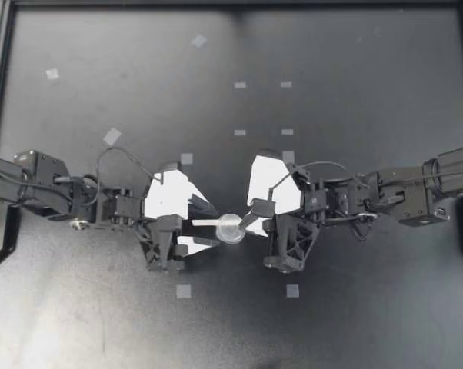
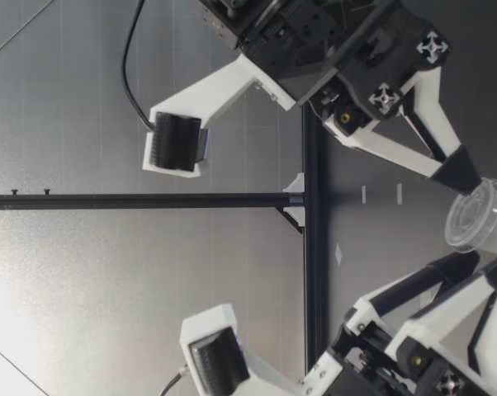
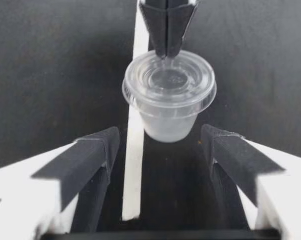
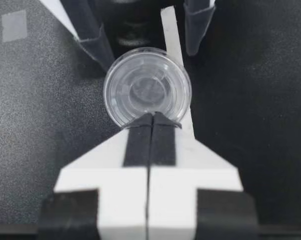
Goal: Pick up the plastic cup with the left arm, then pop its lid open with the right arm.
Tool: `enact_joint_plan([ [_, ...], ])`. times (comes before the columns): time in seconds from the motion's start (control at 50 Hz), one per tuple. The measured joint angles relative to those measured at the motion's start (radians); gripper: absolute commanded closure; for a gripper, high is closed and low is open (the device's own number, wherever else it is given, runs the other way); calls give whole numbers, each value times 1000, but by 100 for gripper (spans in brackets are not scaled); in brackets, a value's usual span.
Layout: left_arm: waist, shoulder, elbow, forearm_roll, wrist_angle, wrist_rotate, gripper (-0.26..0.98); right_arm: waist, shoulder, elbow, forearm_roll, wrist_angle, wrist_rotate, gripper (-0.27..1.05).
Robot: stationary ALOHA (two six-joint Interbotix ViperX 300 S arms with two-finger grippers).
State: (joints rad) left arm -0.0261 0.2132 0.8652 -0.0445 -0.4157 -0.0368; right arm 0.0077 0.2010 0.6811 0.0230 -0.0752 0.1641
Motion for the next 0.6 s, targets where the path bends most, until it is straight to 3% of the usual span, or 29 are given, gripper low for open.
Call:
enact_joint_plan([
  [0.6, -9, 31, -87, 0, 118, -28, 7, 0, 21, 0, 0, 0, 0, 85],
])
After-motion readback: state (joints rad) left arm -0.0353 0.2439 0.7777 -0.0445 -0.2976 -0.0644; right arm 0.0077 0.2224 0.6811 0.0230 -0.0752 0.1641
